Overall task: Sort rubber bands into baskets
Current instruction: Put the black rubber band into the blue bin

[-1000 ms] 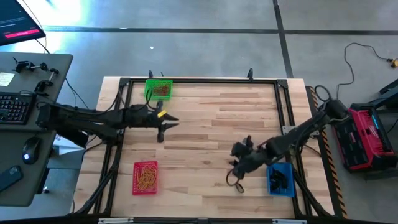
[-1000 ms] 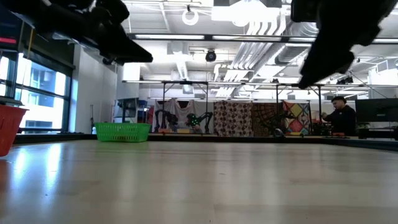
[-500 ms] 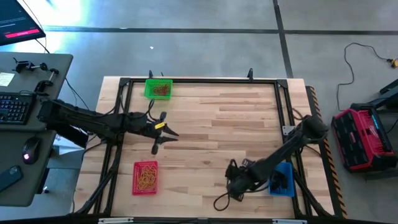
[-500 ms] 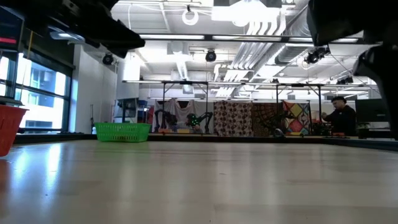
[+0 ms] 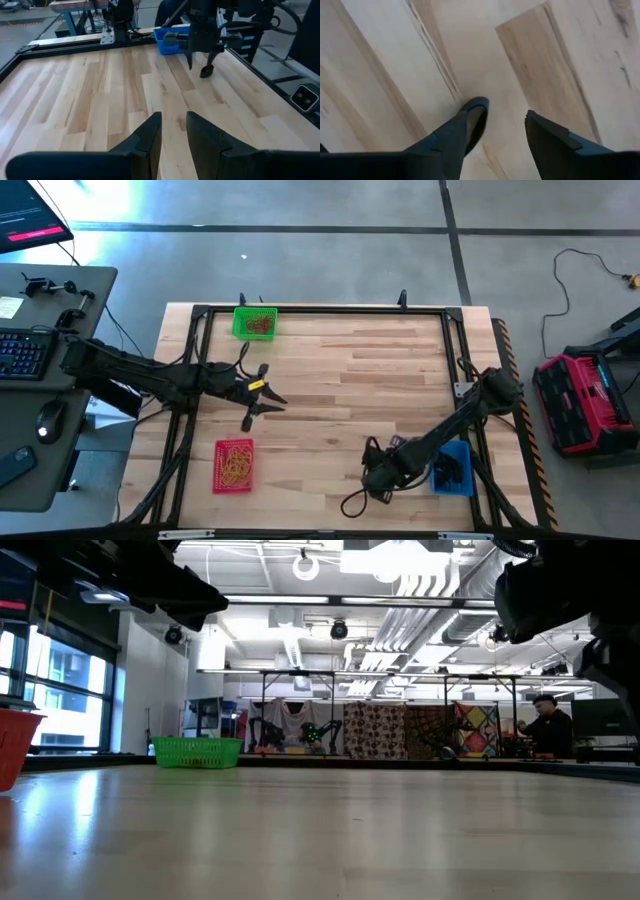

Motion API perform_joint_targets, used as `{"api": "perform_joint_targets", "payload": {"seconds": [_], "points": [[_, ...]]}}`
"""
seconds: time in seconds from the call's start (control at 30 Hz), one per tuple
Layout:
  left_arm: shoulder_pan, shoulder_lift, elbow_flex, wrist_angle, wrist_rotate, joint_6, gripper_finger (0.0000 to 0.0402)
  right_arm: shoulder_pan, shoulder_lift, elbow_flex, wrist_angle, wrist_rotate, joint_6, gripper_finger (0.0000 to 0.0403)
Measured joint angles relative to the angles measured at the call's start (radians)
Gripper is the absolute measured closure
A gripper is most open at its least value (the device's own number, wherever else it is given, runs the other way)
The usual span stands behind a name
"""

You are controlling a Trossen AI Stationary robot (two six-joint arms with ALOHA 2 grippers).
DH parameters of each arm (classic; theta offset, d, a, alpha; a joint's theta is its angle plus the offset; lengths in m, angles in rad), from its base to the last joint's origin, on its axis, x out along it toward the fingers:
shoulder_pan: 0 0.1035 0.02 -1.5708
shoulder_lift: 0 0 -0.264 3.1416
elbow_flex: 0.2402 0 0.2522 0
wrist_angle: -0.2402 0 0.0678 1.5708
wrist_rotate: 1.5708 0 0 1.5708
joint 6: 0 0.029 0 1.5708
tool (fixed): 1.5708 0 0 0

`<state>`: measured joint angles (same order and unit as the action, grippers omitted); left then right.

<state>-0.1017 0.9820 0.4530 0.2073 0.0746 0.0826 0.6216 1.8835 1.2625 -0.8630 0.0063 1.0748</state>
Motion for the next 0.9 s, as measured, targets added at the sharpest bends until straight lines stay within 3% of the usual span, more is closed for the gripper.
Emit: {"api": "perform_joint_targets", "payload": {"seconds": [0.37, 0.67, 0.9], "points": [[0.000, 0.009, 0.000, -0.002, 0.003, -0.001, 0.0321, -0.009, 0.048, 0.000, 0.037, -0.090, -0.063, 0.0269], [0.000, 0.009, 0.000, -0.002, 0.004, -0.003, 0.0321, -0.010, 0.019, -0.001, 0.012, -0.120, -0.141, 0.0393], [0.000, 0.009, 0.000, -0.003, 0.004, -0.002, 0.0321, 0.023, -0.081, -0.001, -0.088, -0.110, -0.128, 0.0397]]}}
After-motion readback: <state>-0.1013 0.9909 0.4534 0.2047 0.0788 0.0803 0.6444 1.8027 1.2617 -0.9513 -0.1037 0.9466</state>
